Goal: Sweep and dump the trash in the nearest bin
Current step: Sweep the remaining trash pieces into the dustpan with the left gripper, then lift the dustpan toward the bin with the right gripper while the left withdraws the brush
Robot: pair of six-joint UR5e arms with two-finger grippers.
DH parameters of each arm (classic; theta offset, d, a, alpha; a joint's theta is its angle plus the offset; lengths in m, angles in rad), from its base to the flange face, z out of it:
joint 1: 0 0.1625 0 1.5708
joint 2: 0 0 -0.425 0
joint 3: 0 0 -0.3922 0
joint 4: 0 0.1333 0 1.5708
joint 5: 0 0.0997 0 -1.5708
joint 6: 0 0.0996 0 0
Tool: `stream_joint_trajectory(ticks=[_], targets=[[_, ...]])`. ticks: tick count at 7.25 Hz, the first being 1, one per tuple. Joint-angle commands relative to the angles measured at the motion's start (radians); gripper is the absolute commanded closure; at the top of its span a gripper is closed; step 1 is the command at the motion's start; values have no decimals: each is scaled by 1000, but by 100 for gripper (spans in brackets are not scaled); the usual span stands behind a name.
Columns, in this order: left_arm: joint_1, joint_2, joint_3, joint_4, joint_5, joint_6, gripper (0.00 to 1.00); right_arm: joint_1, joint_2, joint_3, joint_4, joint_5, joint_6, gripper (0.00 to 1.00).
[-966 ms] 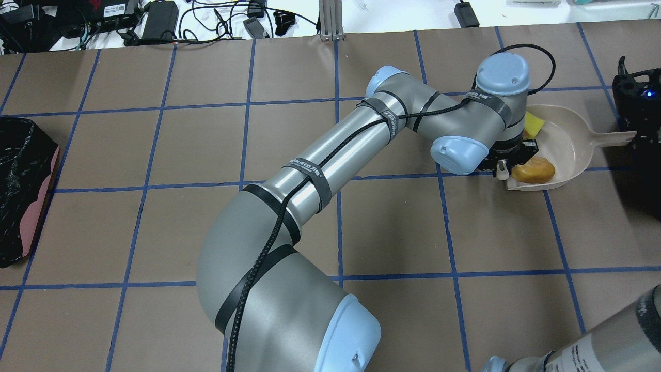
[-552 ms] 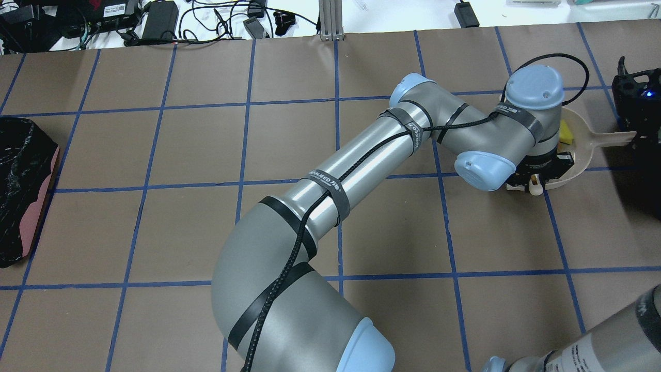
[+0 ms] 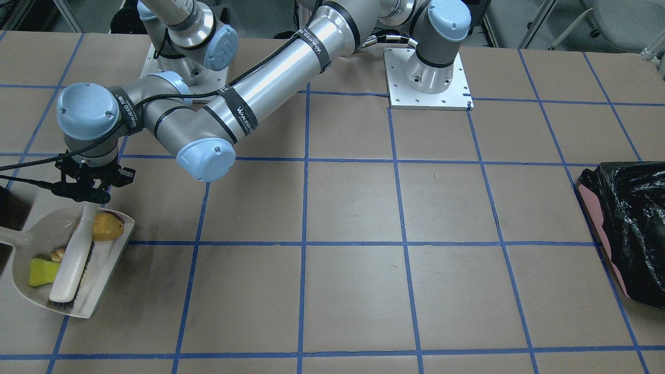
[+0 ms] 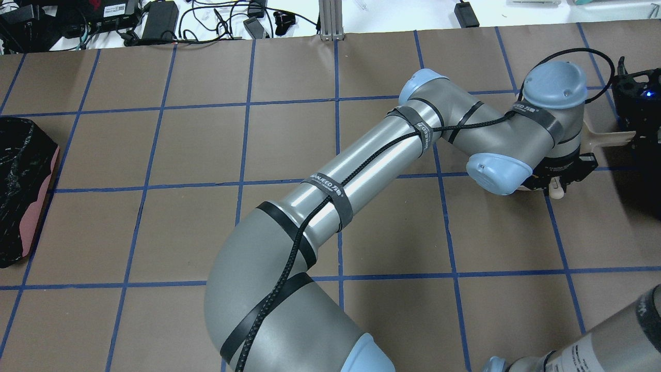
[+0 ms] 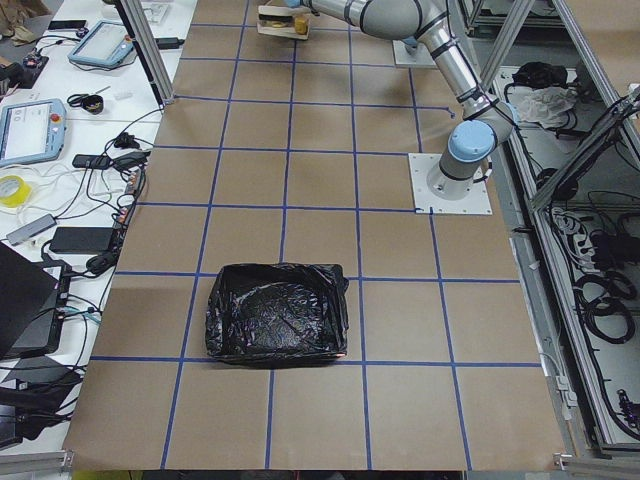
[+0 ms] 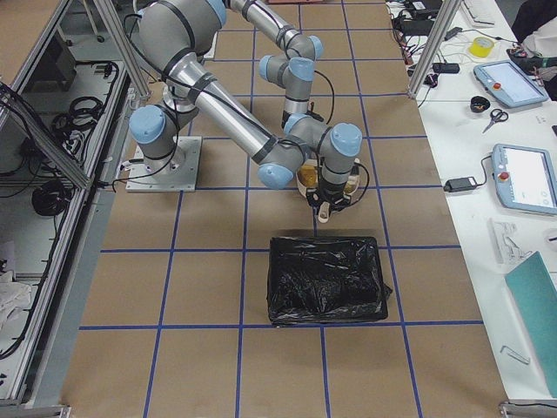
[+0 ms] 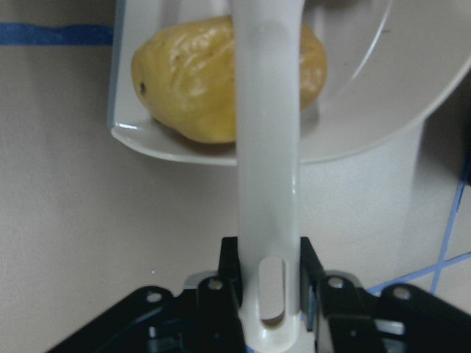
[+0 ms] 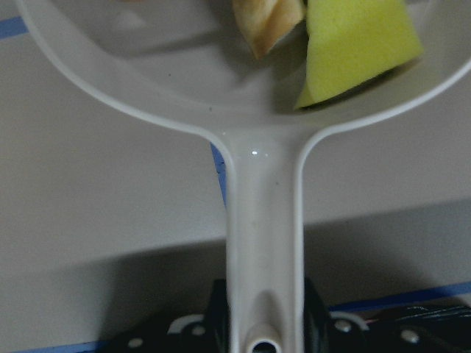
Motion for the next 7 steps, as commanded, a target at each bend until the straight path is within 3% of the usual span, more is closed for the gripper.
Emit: stream_joint_trajectory(ticks=[1,2,4,6,7], targets=[[52,61,-46,-61,-7,48,100,-9,-3,-10,8,92,-2,100],[92,94,-84,-112,-2,100,100,-12,-3,-11,23,101,-2,100],[221,177,-165,-204,11,180,100,-62,-23,-15,101,202,-6,100],[340,281,-269,-278,65,284,100,-96,-41,-24,153,294,-18,100],[355,346,-346,-330,138,324,100,-113,-49,-56,234,354,-17,100]])
